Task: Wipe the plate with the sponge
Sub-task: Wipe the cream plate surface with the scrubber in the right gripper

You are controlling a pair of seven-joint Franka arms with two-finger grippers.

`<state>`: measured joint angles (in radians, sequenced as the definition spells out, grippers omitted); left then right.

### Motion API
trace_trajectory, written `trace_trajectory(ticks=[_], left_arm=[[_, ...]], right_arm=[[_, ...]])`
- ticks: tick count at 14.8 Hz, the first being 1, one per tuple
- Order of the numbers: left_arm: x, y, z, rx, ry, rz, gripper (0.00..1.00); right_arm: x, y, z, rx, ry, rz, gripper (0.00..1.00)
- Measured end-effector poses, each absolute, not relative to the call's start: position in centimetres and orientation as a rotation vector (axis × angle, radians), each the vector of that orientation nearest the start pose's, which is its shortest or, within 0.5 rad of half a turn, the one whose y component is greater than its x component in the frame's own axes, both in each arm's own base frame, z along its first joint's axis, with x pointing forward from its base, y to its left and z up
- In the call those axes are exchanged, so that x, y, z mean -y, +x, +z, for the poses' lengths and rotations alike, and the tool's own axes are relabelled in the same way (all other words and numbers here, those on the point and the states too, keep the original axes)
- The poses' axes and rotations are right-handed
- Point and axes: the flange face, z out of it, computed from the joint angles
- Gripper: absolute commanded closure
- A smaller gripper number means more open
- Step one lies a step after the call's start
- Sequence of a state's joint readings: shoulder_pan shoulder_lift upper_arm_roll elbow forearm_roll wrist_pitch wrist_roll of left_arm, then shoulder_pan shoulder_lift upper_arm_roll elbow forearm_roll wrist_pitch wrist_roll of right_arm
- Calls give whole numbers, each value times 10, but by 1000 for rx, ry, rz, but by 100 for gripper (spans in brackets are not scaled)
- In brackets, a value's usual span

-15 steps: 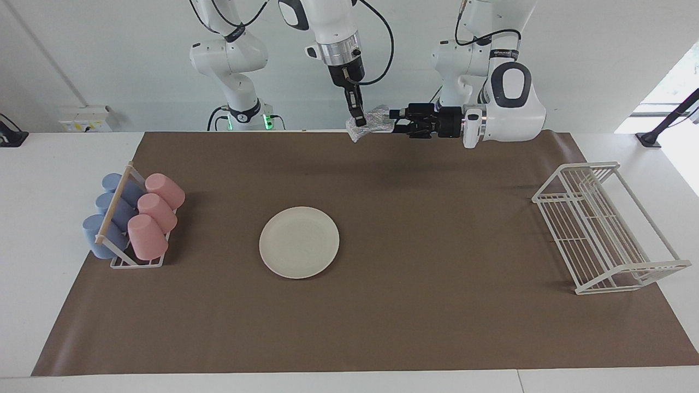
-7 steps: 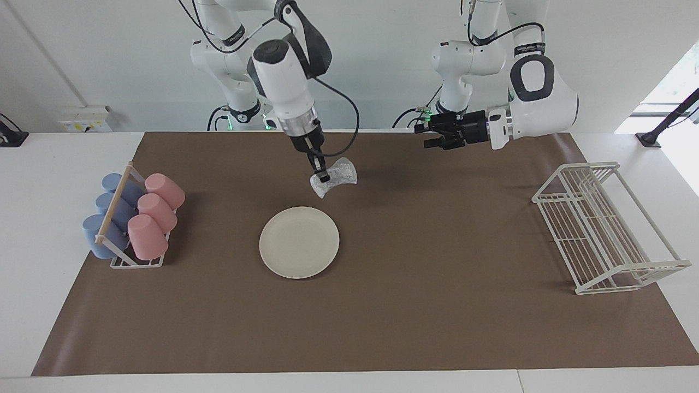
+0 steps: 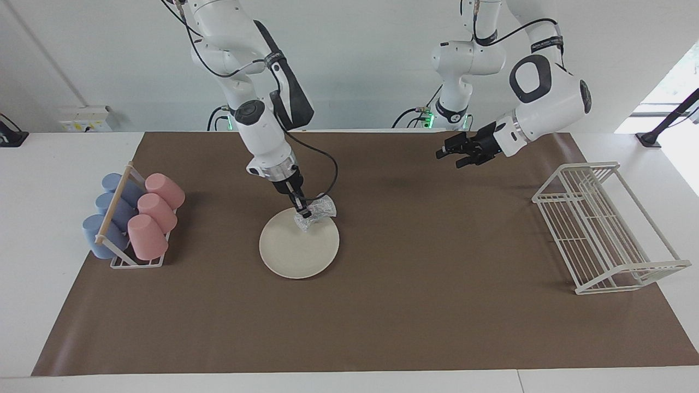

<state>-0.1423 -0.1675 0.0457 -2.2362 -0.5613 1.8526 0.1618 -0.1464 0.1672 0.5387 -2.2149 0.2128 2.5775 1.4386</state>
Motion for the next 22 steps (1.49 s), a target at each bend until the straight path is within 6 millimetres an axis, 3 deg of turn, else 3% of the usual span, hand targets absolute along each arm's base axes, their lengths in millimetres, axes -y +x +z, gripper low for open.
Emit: trace_trajectory(ticks=[4, 6, 8, 10, 12, 15, 20, 22], left_arm=[[72, 471, 430, 135, 2755, -242, 0], [71, 471, 430, 146, 2773, -235, 0], [71, 472, 430, 147, 2777, -231, 0], [70, 472, 430, 147, 2778, -226, 0], [70, 472, 430, 147, 2779, -224, 0], [70, 472, 430, 147, 2780, -223, 0], [70, 473, 430, 148, 2781, -221, 0], [70, 473, 430, 148, 2781, -221, 0]], right_arm=[[-206, 530, 292, -1609, -2334, 109, 100], [-203, 535, 290, -1567, -2340, 84, 100], [-179, 544, 290, -1508, -2373, 50, 100], [-138, 556, 289, -1463, -2400, 9, 100], [-125, 559, 288, -1456, -2404, 1, 100], [-139, 557, 289, -1478, -2386, 12, 100], [-214, 538, 287, -1576, -2272, 44, 100], [-225, 535, 286, -1579, -2257, 43, 100]])
